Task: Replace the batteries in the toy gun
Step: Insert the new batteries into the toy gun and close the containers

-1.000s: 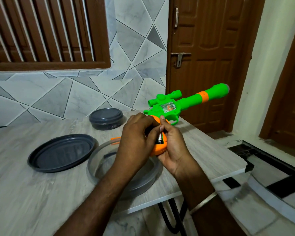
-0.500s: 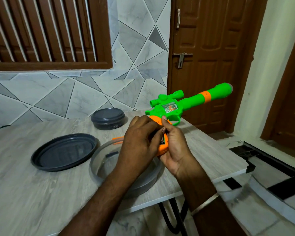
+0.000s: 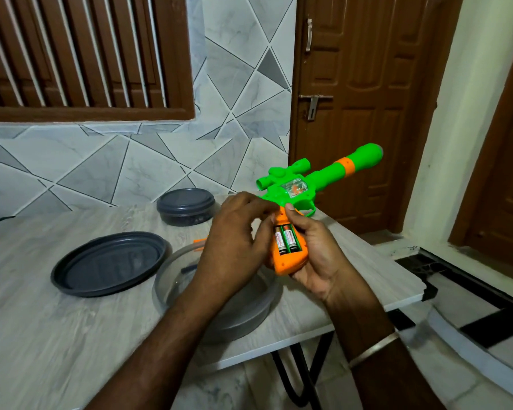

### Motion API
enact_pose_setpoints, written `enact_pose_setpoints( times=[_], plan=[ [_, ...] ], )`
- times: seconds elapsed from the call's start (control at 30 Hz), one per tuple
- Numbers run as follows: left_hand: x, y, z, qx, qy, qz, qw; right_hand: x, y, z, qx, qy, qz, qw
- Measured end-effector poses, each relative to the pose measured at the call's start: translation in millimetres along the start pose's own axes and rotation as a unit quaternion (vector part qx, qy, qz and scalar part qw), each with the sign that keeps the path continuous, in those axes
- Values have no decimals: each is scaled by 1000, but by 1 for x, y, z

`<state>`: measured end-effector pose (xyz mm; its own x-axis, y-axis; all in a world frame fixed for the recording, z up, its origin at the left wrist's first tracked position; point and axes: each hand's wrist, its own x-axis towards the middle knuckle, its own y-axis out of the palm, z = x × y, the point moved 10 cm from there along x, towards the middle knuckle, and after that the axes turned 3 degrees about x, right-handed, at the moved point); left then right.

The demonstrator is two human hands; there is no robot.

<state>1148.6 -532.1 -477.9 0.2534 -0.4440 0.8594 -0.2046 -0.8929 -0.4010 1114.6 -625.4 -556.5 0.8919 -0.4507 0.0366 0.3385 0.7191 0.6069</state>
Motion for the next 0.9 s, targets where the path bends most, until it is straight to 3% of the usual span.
enact_pose_setpoints(
  times=[0.1,0.2,0.27,0.4,0.57,0.67,0.73,0.9],
  plan=[
    [10,-2,21,-18,-55,4,998,-6,-6,4,-58,25,12,998],
    [17,16,60,-41,-182,70,980,-13,-11,6,-87,44,38,994],
    [17,31,81,-159,-282,93,941,-18,-13,8,-109,54,50,991],
    [19,59,95,-403,-401,71,820,-24,-21,11,-144,67,55,986],
    [16,66,100,-357,-426,47,830,-21,-51,22,-247,51,-28,967],
    [6,69,100,-336,-445,26,830,-15,-81,49,-387,-31,-135,912],
    [1,74,99,-331,-456,20,826,-10,-86,56,-448,-69,-163,876],
    [-3,90,84,-325,-459,48,825,1,-101,62,-617,-92,-235,746]
  ],
)
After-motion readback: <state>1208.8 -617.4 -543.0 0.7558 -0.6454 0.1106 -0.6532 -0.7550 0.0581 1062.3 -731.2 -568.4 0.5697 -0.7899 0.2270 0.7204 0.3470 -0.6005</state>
